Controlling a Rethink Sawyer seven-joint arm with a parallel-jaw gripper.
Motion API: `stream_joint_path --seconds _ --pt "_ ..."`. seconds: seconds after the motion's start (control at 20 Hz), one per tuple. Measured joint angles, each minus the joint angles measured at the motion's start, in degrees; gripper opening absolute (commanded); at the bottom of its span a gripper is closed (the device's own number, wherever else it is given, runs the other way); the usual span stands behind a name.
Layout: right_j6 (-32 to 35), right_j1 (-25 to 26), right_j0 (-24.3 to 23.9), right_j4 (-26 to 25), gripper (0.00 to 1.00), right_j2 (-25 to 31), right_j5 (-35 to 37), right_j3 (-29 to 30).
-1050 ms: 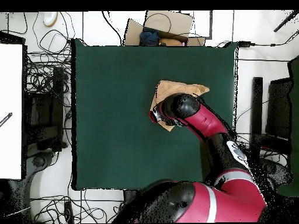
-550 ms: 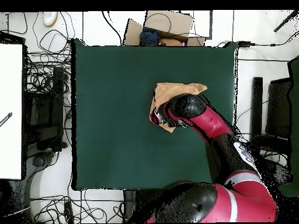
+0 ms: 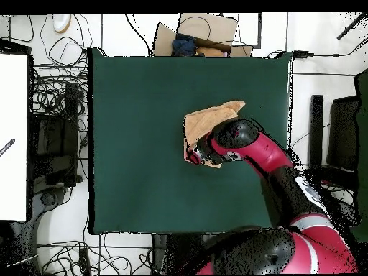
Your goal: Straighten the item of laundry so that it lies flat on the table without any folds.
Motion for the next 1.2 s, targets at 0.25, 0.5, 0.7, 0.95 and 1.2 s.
stream_joint_path --seconds 0.25,0.5,0.7,0.95,1.2 --pt "0.0 1.1 -2.3 -3.0 0.00 2.0 1.1 0.0" --pt "0.0 1.7 -3.4 -4.6 0.00 3.6 1.1 0.0" --pt "0.0 2.9 -4.1 -6.1 0.00 4.5 1.1 -0.3" --pt "0.0 4.9 -5.0 -9.2 0.00 5.3 1.1 -2.0" --pt "-0.5 7.9 -6.6 -13.1 0.00 5.6 2.3 -4.8"
